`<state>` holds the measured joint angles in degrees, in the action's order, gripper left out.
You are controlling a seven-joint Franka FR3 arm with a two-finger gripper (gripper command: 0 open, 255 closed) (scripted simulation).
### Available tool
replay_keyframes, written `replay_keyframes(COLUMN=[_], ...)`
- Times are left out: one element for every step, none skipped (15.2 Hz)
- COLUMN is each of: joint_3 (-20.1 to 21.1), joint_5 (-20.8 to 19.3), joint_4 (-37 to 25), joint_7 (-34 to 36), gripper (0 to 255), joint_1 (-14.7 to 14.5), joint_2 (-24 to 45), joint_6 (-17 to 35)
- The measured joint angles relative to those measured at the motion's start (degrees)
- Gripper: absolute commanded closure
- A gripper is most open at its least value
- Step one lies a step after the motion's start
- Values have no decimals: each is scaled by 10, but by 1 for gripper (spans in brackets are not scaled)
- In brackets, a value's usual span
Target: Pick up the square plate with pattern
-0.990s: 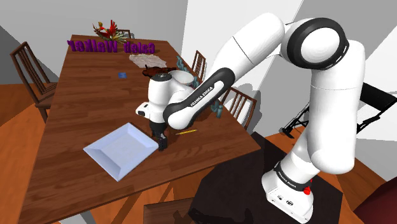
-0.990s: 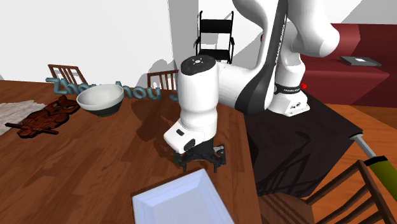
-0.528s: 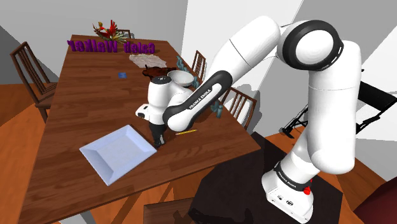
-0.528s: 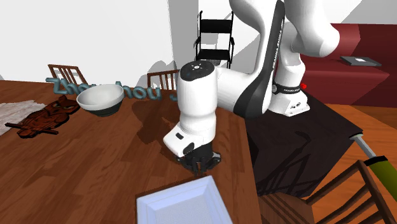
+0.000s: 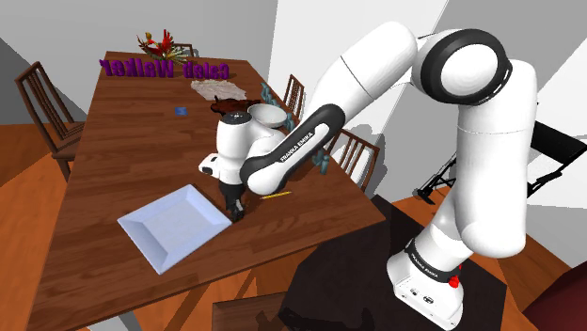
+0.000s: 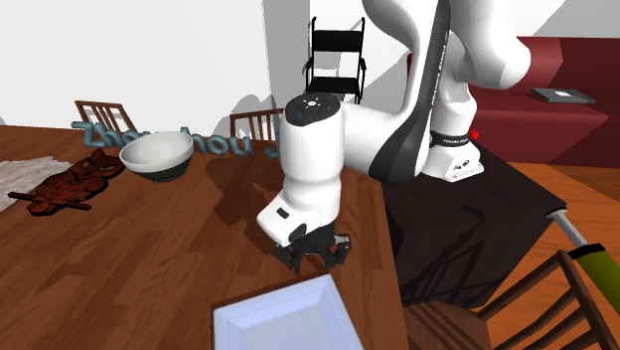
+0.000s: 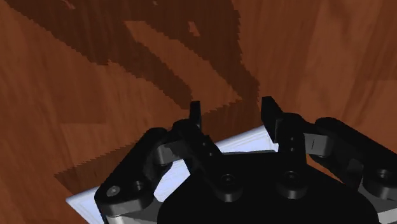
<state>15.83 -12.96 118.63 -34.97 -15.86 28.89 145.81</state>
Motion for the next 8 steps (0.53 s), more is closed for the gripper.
replay_keyframes(joint_3=[-9,-18,-25,-30,-33,-35,-37,-39], joint_5=[-14,-31,-48,-61,-69,-75,-79,-83], joint_4=[-6,-16,-26,-35,-39,-41,-40,-41], joint_7=[22,48,76,98,111,118,124,127], gripper=[0,0,0,0,0,0,0,0], joint_1=[-18,-41,-65,-82,-91,-96,-99,-101], joint_2=[-8,-16,-22,-29,-29,-26,-23,-17], joint_6=[-18,-43,-70,-94,-104,-105,-103,-99])
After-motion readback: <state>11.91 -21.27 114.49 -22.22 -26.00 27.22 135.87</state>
